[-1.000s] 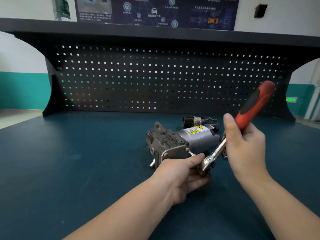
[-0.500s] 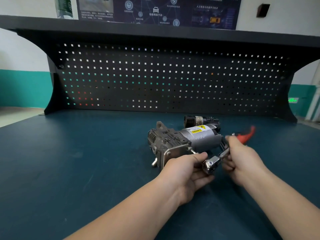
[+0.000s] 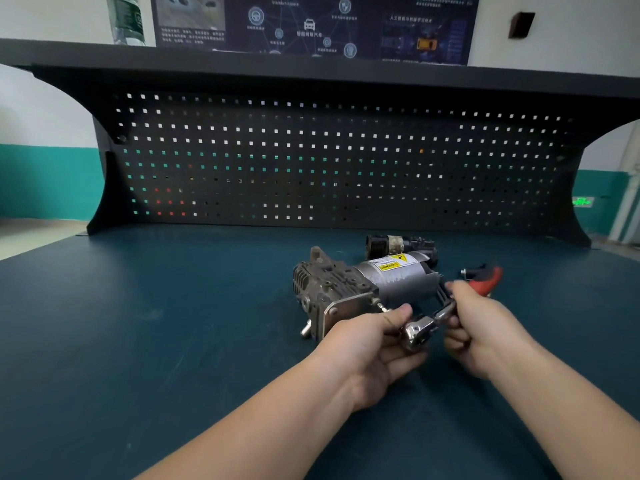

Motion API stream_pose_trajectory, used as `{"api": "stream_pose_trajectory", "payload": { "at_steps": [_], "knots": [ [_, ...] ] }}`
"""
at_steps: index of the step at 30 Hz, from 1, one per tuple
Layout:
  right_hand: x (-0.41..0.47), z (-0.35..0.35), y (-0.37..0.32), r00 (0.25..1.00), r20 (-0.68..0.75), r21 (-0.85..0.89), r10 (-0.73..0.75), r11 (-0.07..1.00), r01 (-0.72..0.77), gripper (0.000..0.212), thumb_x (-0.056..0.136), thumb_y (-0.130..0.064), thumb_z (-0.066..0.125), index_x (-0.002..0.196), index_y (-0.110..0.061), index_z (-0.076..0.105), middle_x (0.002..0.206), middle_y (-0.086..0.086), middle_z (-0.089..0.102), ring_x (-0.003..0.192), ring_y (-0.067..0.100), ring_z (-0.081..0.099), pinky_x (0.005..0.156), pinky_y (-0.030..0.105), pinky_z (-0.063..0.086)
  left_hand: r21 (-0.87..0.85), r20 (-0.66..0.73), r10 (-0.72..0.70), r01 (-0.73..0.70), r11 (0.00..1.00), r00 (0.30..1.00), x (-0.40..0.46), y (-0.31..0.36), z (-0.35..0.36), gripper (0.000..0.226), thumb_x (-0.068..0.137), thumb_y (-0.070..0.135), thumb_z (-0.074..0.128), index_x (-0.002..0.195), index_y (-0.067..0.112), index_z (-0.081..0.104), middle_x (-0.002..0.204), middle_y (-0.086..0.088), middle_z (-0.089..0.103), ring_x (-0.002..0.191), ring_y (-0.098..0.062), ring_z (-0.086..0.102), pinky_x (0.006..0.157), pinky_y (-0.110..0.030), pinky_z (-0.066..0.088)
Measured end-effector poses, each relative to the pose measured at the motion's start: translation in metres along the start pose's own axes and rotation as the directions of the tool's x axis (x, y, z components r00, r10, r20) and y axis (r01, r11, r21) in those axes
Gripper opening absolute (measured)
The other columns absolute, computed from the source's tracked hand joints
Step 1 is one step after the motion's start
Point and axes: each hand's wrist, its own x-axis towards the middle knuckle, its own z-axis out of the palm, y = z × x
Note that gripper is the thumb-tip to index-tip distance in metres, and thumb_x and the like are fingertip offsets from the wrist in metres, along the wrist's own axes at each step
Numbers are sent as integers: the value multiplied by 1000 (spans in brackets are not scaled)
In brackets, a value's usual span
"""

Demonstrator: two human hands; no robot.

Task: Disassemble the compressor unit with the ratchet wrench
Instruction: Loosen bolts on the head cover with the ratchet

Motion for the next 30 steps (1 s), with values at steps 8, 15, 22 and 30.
{"api": "stream_pose_trajectory", "payload": {
  "at_steps": [8, 15, 22, 30],
  "knots": [
    [-35, 5, -11, 633, 100, -142, -768, 618, 773, 38, 78, -62, 54, 56, -31, 50, 45, -11, 42, 44, 4, 37, 43, 18, 33, 30, -1, 23, -23, 999, 1000, 0, -1, -8, 15, 77, 15, 74, 84, 4, 67, 78, -10, 69, 69, -18, 66, 71, -31, 58],
    [-8, 2, -6, 999, -19, -14, -47, 999, 47, 37, 91, -37, 55, 63, -17, 42, 34, -5, 34, 25, 8, 24, 33, 17, 22, -2, -2, 28, -28, 1000, 1000, 0, 1, -1, 8, 83, 9, 67, 84, 1, 65, 73, -12, 70, 64, -20, 68, 60, -30, 59],
    [-23, 7, -12, 779, 2, -76, -627, 777, 625, 41, 84, -53, 57, 59, -23, 47, 43, -10, 37, 41, 9, 36, 46, 26, 33, 35, 5, 29, -29, 999, 1000, -1, -2, -2, 13, 84, 16, 68, 82, 3, 66, 74, -11, 68, 68, -21, 65, 65, -30, 59],
    [-24, 8, -10, 852, -81, -134, -517, 853, 505, 40, 86, -50, 55, 58, -22, 47, 39, -11, 37, 37, 10, 35, 45, 25, 34, -1, -20, 41, -41, 999, 999, -2, -1, 0, 11, 85, 9, 65, 77, 2, 65, 69, -11, 69, 64, -23, 64, 62, -33, 59]
  ]
}}
